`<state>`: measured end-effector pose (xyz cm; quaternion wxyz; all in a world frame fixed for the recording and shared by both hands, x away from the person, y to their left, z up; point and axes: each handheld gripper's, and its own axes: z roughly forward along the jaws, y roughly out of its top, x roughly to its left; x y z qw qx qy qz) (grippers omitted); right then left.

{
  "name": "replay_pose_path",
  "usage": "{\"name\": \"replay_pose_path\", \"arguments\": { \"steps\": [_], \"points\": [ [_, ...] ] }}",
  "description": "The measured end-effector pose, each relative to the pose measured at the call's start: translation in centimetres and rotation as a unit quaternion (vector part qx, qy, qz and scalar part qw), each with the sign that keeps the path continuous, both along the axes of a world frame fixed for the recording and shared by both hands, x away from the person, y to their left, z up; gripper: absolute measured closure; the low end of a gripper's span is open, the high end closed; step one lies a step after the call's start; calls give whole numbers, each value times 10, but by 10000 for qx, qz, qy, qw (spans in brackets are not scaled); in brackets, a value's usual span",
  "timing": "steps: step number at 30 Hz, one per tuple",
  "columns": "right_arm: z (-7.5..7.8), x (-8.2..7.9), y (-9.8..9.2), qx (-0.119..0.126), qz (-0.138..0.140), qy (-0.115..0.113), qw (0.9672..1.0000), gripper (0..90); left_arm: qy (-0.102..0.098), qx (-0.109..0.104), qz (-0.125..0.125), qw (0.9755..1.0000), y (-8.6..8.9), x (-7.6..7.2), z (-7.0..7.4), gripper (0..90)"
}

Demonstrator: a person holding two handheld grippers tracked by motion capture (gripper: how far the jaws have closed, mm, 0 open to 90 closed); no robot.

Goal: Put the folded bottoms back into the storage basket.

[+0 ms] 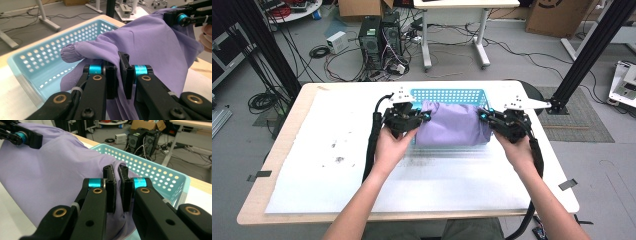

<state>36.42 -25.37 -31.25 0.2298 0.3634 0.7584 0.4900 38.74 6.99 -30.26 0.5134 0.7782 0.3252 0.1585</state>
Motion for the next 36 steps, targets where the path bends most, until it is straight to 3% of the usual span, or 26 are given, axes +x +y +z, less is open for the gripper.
{"name": "replay_pose_path", "arguments": {
  "steps": [9,14,17,18,20,23,29,36],
  "points": [
    [-6,59,6,-149,-308,70,9994,867,-32,25,205,9998,-4,53,-8,852],
    [-13,84,10,-283,-438,141,9985,867,-4,-80,287,9996,-5,79,-20,853],
    [-21,96,13,-385,-523,160,9978,864,97,-20,319,9994,-6,90,-33,852],
    [-25,99,14,-454,-575,140,9972,834,115,28,372,9992,-5,94,-38,836],
    [-32,106,14,-553,-808,218,9950,642,192,176,595,9979,-3,97,-48,661],
    [-37,105,8,-545,-906,352,9938,516,160,375,885,9952,7,93,-54,433],
    [-37,81,-9,-407,-847,275,9952,420,-275,340,916,9948,33,63,-45,379],
    [-48,44,-30,-82,-705,116,9974,388,-629,204,571,9962,51,19,-48,335]
  ]
}}
